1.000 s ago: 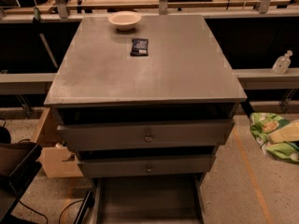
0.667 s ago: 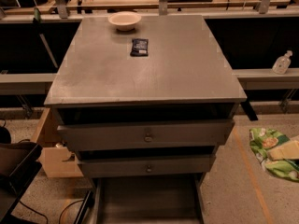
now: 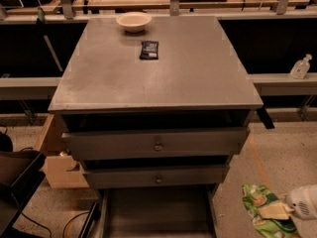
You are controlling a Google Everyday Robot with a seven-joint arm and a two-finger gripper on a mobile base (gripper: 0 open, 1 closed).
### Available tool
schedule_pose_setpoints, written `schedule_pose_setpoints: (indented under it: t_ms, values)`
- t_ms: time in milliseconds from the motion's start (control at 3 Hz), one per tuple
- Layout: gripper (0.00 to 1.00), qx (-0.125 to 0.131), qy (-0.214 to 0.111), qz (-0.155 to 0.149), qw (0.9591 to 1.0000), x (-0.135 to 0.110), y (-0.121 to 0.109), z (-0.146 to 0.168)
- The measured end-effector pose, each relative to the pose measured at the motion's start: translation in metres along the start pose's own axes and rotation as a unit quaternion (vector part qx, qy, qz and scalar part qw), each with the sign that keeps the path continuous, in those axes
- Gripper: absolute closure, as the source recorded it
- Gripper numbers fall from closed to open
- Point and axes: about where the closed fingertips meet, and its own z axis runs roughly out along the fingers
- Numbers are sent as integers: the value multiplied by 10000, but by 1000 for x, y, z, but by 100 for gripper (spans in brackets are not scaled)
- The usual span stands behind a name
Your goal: Place green rice chip bag into bottom drawer
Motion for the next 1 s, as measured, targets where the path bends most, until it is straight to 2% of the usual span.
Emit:
schedule_pose_setpoints:
  t_ms: [333,667,1000]
  values:
    - [100,37,-39,-3,10000,15,-15,71]
    - [100,36,-39,-4,10000,15,-15,71]
    - [100,-94,3,-70,9999,10,5,109]
